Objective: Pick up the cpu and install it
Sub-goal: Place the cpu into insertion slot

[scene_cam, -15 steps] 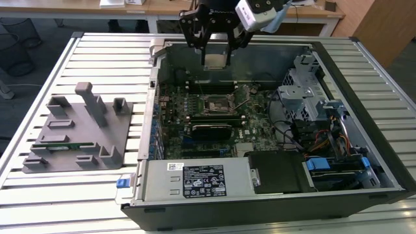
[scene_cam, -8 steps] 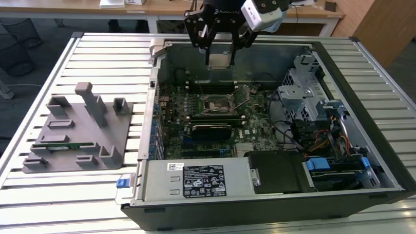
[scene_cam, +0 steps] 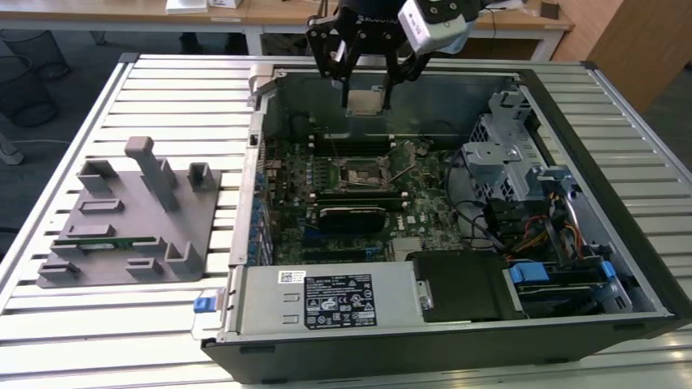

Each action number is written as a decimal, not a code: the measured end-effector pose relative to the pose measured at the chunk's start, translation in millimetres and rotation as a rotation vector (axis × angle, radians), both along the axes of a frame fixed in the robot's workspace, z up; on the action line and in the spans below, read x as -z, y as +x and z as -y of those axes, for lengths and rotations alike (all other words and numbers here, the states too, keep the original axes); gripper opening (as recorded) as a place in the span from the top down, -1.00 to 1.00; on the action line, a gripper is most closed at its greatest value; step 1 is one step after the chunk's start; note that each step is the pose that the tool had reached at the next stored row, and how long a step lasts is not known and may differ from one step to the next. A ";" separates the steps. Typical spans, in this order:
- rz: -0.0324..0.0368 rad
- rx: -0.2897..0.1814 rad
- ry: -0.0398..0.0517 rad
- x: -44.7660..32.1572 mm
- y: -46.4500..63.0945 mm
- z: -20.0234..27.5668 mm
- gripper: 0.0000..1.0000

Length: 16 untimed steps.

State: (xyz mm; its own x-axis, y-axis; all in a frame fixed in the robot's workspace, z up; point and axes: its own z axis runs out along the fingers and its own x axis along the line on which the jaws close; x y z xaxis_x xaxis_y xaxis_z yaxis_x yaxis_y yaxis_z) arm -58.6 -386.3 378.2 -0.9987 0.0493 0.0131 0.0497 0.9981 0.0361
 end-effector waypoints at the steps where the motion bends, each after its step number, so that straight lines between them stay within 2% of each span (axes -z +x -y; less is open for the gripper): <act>1: 0.0000 0.015 0.0000 0.2 0.0 -0.1 -0.05; 7: 0.0009 0.103 0.0000 1.4 0.0 -0.3 -0.05; 16: 0.0018 0.210 -0.0001 3.1 0.0 -1.4 -0.05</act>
